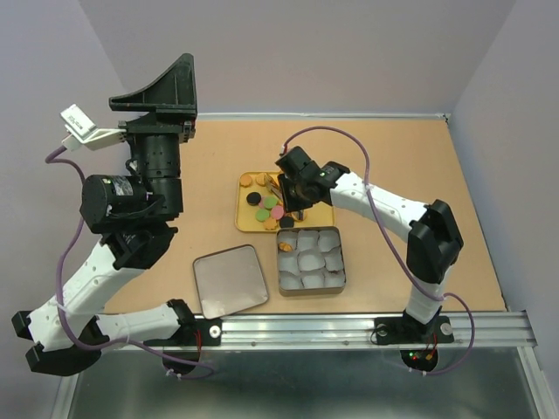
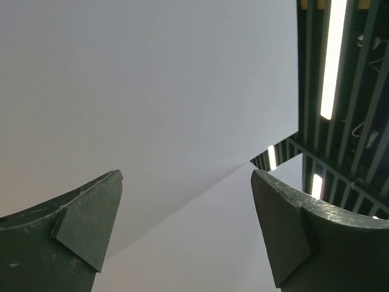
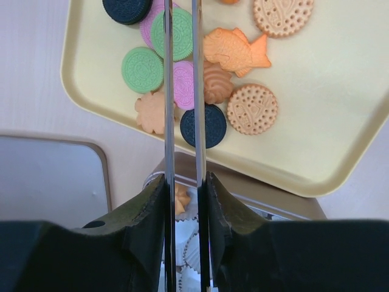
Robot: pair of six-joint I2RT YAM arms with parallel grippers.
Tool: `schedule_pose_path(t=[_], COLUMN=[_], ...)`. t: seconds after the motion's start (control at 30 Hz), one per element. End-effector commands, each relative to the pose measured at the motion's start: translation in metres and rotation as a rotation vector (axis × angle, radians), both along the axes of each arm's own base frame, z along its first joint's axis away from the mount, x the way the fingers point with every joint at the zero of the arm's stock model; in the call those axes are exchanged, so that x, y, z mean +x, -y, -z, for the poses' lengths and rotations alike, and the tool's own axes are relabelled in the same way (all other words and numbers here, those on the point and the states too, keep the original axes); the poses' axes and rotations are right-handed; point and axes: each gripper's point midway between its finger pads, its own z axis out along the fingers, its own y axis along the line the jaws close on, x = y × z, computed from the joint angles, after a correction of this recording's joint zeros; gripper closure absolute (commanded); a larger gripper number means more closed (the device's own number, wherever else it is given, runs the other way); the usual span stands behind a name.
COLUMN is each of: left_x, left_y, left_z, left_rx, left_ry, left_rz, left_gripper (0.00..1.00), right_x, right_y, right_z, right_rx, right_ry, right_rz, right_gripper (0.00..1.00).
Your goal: Pack the cookies
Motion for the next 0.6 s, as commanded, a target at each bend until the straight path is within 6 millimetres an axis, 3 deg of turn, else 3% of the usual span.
schedule_pose_path(t=[0.0, 0.17, 0.27, 0.4, 0.5, 0.53, 0.57], left_x=[0.001, 0.006, 0.009, 0.017, 0.026, 0.027, 0.029], left_y=[-0.022, -0.038, -0.04, -0.039, -0.04, -0.04, -0.041], left_z=[0.014, 0.037, 0.046, 0.064, 0.078, 0.081, 0.085], left_rx=[0.006, 0.091, 0.129, 0.205, 0.283, 0.304, 0.328], left_ry=[-0.052, -0.124, -0.147, -0.187, -0.247, -0.259, -0.277], left_rz=[-0.096, -0.219, -0.257, -0.328, -0.396, -0.411, -0.429], left_gripper=[0.01, 0.01, 0.01, 0.01, 0.01, 0.01, 0.01], right_x=[0.004, -0.027, -0.05, -0.086, -0.109, -0.118, -0.124], right_y=[-0.003, 0.019, 0.033, 0.054, 0.076, 0.081, 0.087], right_z=[-0.08, -0.124, -0.131, -0.12, -0.101, -0.087, -0.088], right_rx=[0.106, 0.205, 0.248, 0.277, 0.264, 0.248, 0.262], right_ry=[0.132, 0.145, 0.119, 0.048, 0.005, -0.027, -0.025], right_rz=[0.01, 0.032, 0.035, 0.028, 0.054, 0.053, 0.055], right_gripper=[0.8, 0.81, 0.81, 0.81, 0.82, 0.82, 0.82])
